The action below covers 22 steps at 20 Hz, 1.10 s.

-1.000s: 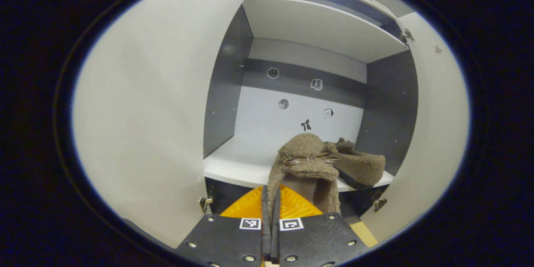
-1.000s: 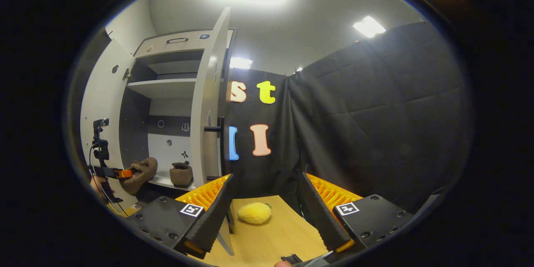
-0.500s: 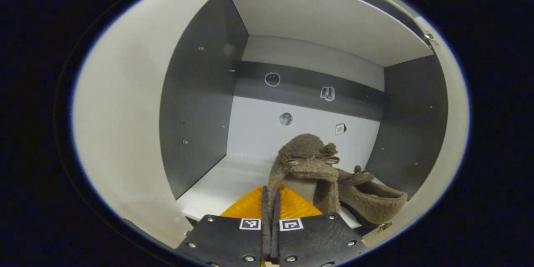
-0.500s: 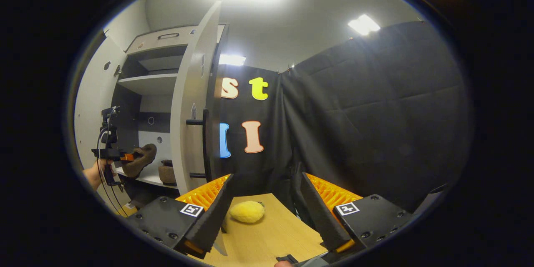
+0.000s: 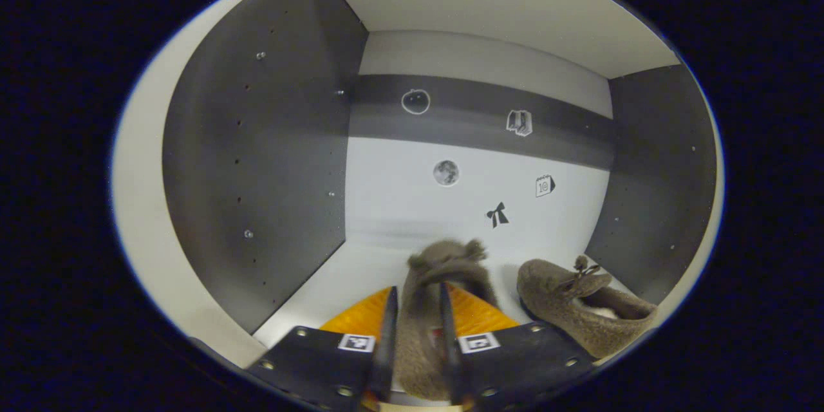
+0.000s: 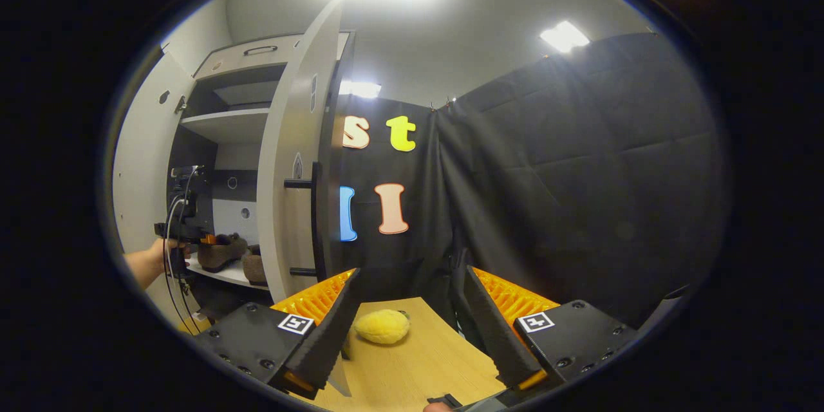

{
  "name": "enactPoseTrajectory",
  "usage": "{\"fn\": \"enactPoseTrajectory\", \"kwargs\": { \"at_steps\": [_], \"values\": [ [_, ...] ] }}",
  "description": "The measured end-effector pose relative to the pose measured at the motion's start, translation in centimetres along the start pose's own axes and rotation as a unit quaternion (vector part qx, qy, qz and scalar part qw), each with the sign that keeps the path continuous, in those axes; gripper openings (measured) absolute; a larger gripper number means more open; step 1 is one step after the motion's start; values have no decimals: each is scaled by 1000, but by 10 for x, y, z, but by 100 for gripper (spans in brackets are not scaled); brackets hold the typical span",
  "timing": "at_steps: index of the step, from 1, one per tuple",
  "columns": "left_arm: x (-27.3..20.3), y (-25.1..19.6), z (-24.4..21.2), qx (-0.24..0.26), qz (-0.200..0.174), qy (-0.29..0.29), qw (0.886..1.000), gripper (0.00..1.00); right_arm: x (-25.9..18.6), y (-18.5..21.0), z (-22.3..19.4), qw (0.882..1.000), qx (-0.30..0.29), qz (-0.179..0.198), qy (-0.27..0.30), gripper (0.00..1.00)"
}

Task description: Grab one shoe with the right hand and put it into the shoe cabinet, grab the other shoe with the left hand and put it into the shoe cabinet; then close the right door with the right hand and the left door with the left hand.

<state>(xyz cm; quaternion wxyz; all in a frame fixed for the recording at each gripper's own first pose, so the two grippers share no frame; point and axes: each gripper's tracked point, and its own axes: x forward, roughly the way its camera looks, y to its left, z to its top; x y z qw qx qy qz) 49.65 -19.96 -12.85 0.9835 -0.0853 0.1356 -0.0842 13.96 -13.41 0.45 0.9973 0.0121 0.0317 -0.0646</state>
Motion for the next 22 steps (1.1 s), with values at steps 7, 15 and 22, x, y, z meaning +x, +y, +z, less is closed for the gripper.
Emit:
{"fn": "enactPoseTrajectory", "kwargs": {
  "at_steps": [7,15,22],
  "values": [
    [-80,4,38,32,-6,-67,997,100,-10,22,6,1000,11,28,-8,99],
    [-209,2,61,55,-43,-122,990,100,-47,52,16,998,17,67,-13,99],
    [-301,30,43,57,-42,-134,988,100,-75,81,19,994,30,109,-14,99]
  ]
}}
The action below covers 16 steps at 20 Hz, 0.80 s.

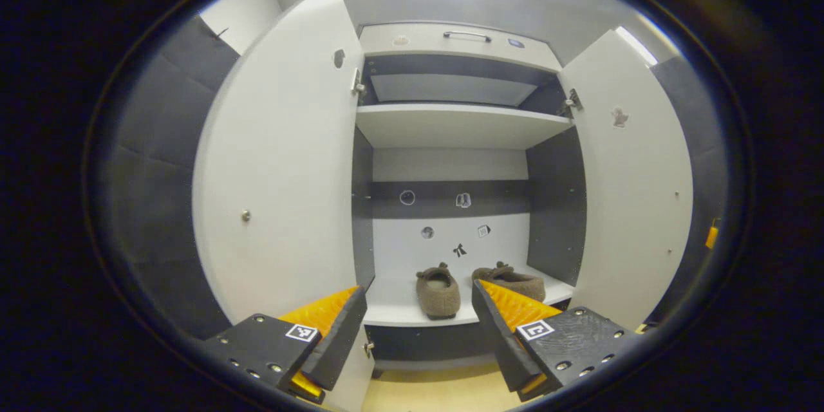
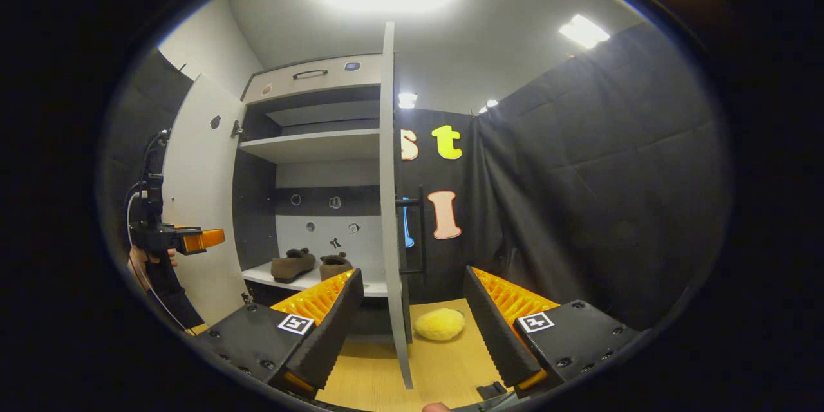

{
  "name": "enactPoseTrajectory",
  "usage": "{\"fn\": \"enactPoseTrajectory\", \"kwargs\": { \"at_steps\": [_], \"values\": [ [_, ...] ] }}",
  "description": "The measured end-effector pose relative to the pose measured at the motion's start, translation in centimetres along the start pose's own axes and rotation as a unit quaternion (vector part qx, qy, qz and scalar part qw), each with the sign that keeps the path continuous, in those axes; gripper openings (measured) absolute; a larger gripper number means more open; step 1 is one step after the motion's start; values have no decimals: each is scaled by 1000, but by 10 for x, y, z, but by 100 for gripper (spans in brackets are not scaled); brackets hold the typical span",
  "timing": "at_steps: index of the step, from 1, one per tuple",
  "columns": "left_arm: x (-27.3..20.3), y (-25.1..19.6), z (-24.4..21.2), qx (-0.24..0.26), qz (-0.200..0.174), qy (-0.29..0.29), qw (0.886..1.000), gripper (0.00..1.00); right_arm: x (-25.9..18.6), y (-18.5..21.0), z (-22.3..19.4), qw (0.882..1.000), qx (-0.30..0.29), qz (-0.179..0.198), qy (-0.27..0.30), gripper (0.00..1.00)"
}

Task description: Grab one shoe with the right hand and put it into the shoe cabinet, grab the other shoe with the left hand and put it into the shoe cabinet; then close the right door with the right hand and the left door with the left hand.

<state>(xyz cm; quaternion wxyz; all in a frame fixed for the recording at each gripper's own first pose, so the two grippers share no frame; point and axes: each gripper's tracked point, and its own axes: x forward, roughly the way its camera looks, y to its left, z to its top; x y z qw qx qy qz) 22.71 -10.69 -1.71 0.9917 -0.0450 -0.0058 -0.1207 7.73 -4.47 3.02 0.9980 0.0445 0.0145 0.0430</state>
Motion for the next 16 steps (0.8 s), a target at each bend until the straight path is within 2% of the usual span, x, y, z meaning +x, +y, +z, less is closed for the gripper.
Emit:
{"fn": "enactPoseTrajectory", "kwargs": {
  "at_steps": [1,2,3,8,9,10,11,12,13,14,16],
  "values": [
    [-14,7,0,-1,2,-1,1000,100,-2,5,0,1000,0,5,0,99],
    [-25,12,0,0,5,-3,1000,95,-4,11,-1,1000,2,11,1,99],
    [-36,15,0,1,7,-4,1000,100,-6,17,-2,1000,4,19,2,99],
    [-80,40,-9,4,23,0,1000,100,-10,39,-9,999,13,46,9,99],
    [-87,44,-11,4,26,3,1000,95,-10,43,-11,999,15,51,12,99],
    [-95,47,-13,4,29,5,1000,100,-9,46,-14,998,16,54,14,99],
    [-103,52,-16,4,32,5,999,100,-8,46,-16,998,17,55,16,99],
    [-110,55,-17,3,34,6,999,100,-5,45,-17,998,18,52,18,99],
    [-118,58,-18,2,36,7,999,100,-2,41,-18,999,17,44,20,94],
    [-124,61,-19,2,39,7,999,100,2,32,-18,999,13,28,20,99],
    [-135,68,-22,-2,44,8,999,100,12,8,-16,1000,1,-16,18,99]
  ]
}}
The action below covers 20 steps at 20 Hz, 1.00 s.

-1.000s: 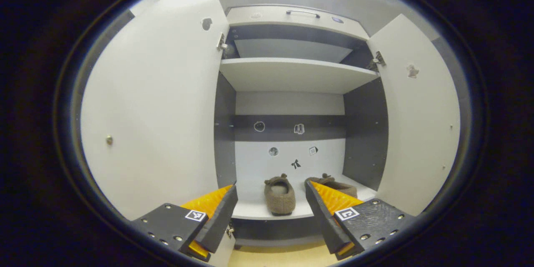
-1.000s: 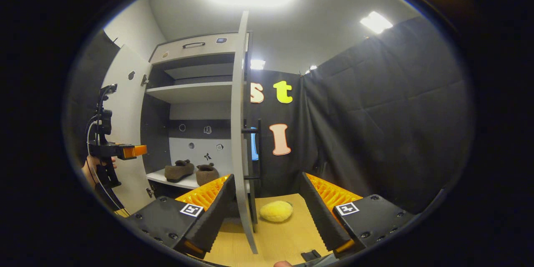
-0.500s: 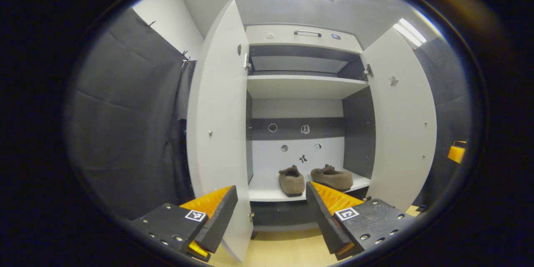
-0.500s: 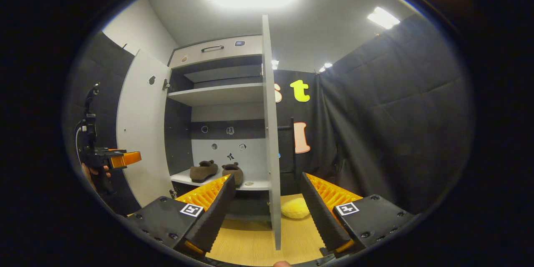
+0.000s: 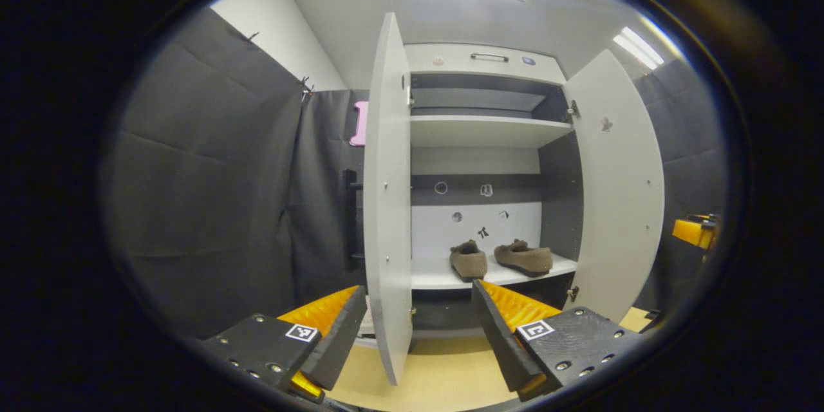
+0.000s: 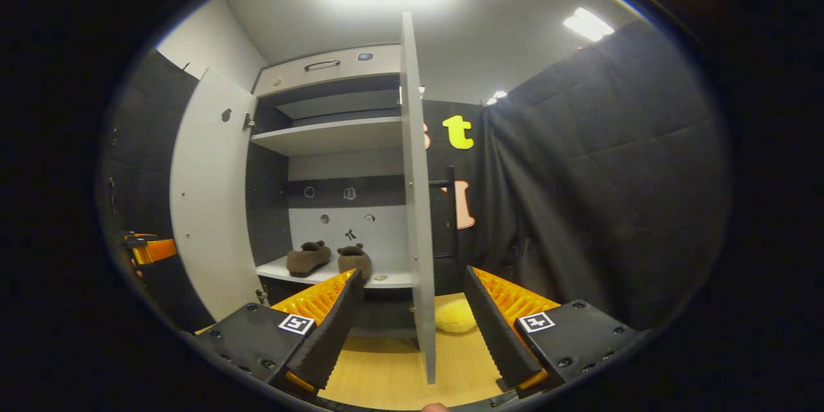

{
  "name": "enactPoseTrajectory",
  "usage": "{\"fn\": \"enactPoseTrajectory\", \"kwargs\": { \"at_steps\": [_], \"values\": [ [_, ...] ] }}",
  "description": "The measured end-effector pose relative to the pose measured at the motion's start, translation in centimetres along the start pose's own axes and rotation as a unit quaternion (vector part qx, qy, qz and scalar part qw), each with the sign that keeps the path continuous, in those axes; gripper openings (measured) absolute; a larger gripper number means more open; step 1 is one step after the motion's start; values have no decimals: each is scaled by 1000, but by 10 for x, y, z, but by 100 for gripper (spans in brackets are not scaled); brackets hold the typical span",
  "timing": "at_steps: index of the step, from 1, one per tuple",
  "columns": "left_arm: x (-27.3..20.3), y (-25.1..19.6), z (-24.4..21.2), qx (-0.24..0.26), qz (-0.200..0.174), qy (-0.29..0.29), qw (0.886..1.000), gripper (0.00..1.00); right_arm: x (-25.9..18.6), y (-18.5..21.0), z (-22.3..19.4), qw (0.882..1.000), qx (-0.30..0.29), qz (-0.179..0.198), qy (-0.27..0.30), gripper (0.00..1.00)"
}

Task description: Grab one shoe with the right hand and put it into the shoe cabinet, grab the other shoe with the left hand and put it into the shoe cabinet; then close the right door with the right hand and the left door with the left hand.

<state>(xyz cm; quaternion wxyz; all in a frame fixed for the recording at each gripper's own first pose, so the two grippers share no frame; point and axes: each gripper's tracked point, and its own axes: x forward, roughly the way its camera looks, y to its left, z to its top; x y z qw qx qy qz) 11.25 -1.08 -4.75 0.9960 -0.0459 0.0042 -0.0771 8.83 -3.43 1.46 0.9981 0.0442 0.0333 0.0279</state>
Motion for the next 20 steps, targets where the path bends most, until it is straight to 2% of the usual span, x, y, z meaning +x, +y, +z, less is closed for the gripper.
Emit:
{"fn": "enactPoseTrajectory", "kwargs": {
  "at_steps": [4,5,6,7,8,11,12,13,14,17,20],
  "values": [
    [-10,16,0,8,18,0,1000,100,21,-49,12,996,-5,-89,-8,99],
    [-13,21,0,12,21,-1,1000,100,25,-62,14,994,-3,-110,-9,94],
    [-15,25,2,14,24,-3,1000,95,31,-73,17,992,-1,-129,-10,98],
    [-17,27,3,14,27,-4,1000,95,38,-82,18,989,2,-145,-9,98],
    [-18,30,3,12,30,-4,999,100,46,-87,19,988,4,-155,-7,98],
    [-22,40,3,9,41,-5,999,100,67,-97,20,985,-2,-171,-1,98],
    [-23,44,2,9,44,-4,999,95,73,-99,20,984,-7,-176,1,98],
    [-24,47,1,8,47,-4,999,95,79,-97,20,984,-10,-176,5,98],
    [-25,51,1,7,50,-3,999,100,84,-92,19,985,-8,-173,10,98],
    [-30,65,-3,6,62,-2,998,100,89,-86,15,983,-5,-180,13,96],
    [-32,74,-3,0,66,-3,998,100,88,-68,17,986,-21,-162,15,96]
  ]
}}
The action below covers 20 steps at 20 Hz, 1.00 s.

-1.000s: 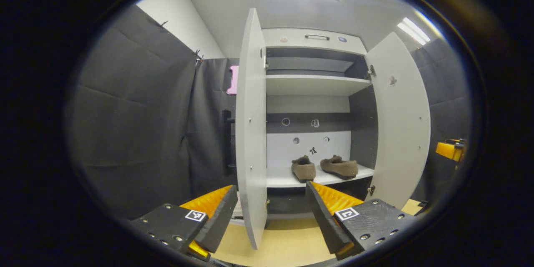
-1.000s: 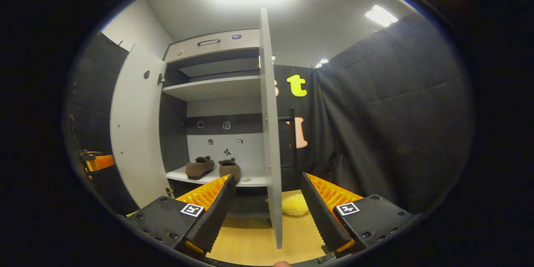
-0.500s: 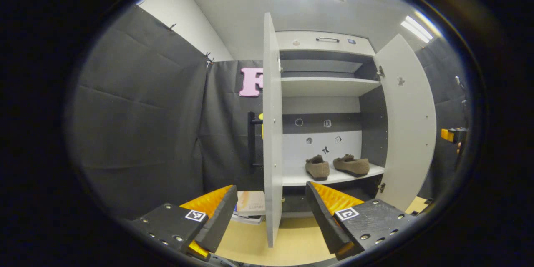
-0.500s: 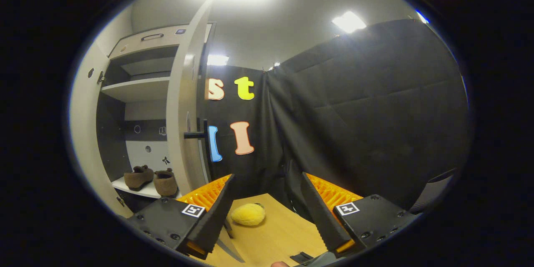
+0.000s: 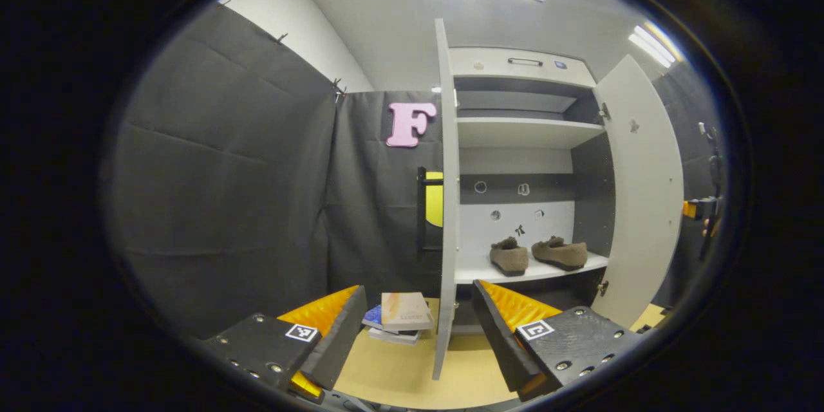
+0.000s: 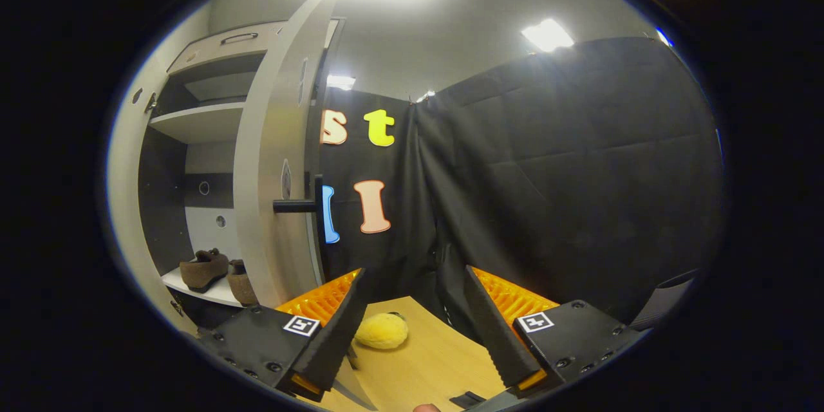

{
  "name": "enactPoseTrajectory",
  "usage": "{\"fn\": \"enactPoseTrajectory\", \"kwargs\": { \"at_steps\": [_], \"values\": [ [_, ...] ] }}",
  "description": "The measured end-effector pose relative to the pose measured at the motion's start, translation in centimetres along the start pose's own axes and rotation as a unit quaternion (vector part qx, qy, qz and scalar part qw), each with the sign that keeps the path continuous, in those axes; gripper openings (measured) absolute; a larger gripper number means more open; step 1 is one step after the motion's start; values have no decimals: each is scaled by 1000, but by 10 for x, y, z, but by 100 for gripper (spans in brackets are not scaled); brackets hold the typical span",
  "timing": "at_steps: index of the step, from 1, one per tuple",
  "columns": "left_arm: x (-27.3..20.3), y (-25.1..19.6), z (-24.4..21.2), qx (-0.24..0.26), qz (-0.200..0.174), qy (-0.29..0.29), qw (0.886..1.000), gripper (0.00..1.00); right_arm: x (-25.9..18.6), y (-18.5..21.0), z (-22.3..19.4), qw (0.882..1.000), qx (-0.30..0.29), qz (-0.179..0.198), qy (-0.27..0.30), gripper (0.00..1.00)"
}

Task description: Grab one shoe with the right hand and put it into the shoe cabinet, grab the other shoe with the left hand and put it into the shoe cabinet; then close the right door with the right hand and the left door with the left hand.

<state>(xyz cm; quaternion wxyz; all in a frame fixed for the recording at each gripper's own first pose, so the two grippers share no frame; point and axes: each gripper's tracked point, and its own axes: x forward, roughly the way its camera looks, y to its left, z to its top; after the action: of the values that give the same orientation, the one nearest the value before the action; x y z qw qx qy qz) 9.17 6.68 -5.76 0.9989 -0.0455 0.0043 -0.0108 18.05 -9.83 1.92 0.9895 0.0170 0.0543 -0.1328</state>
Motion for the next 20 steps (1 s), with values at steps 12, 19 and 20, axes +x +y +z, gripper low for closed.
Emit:
{"fn": "enactPoseTrajectory", "kwargs": {
  "at_steps": [12,19,20],
  "values": [
    [-15,21,2,-5,23,-4,1000,100,-27,144,-8,988,3,157,6,95],
    [-29,51,-5,-3,68,5,998,100,-12,211,-9,980,-15,199,1,96],
    [-30,55,-6,-4,72,6,997,100,-10,216,-9,979,-16,201,0,96]
  ]
}}
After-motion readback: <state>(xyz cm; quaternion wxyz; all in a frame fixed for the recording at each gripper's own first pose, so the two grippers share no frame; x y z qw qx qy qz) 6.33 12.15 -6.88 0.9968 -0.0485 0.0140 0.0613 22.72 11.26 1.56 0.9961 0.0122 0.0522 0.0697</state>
